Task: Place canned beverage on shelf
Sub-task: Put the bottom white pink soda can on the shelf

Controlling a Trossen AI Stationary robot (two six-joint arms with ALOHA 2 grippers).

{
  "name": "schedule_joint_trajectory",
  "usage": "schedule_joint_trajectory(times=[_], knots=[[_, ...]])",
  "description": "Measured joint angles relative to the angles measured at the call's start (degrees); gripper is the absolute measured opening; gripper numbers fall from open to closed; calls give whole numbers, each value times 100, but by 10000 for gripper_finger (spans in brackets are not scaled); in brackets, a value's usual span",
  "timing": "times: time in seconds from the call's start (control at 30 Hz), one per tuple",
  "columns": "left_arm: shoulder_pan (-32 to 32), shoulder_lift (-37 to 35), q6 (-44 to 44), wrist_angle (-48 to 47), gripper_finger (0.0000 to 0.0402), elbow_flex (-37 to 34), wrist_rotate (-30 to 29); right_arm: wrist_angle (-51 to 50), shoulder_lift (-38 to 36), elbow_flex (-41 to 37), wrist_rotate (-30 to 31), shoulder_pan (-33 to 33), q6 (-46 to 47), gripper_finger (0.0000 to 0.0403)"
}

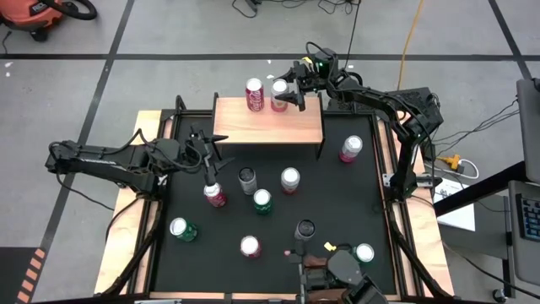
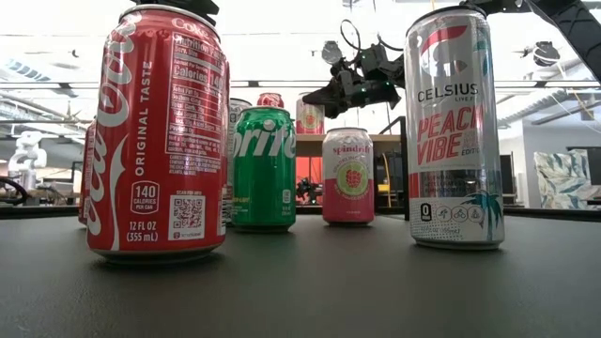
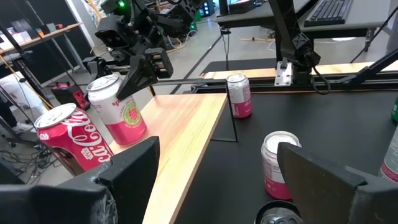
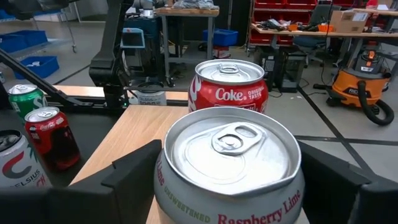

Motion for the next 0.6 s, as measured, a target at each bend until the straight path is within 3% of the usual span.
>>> schedule_joint_trajectory(times=[0.6], knots=[[-2,0,-7,-28,324,2,250,-1,-9,0,11,0,-82,302]])
